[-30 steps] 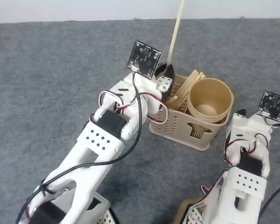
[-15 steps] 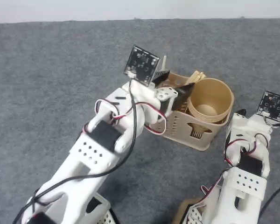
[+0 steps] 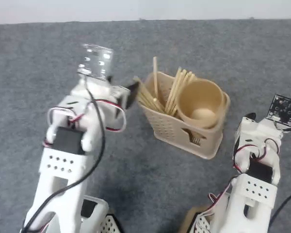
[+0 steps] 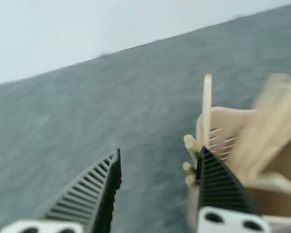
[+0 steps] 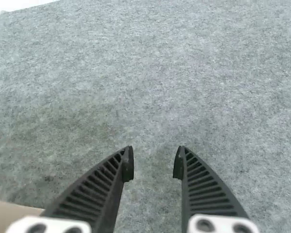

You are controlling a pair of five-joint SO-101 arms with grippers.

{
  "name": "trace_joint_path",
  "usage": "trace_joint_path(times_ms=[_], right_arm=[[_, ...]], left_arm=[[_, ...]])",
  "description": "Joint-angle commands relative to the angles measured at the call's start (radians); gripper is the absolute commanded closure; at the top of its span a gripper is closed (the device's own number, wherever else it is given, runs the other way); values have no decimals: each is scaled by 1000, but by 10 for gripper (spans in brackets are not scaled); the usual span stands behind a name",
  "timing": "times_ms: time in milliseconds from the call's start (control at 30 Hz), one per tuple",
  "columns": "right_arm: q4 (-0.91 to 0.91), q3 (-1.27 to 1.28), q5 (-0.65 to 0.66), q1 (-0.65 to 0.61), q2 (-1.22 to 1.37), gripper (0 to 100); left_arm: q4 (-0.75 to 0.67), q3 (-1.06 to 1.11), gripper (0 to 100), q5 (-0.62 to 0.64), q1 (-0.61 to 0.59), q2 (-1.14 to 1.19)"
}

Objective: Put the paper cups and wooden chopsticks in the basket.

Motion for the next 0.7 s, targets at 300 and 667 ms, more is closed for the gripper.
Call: trace_joint_path(times_ms=[300, 667], right_arm=[[-22, 18, 54, -10, -18, 850], [-24, 17, 55, -10, -18, 850]], left_arm=[[-15, -48, 761, -8, 167, -21], [-60, -58, 761, 20, 89, 241]])
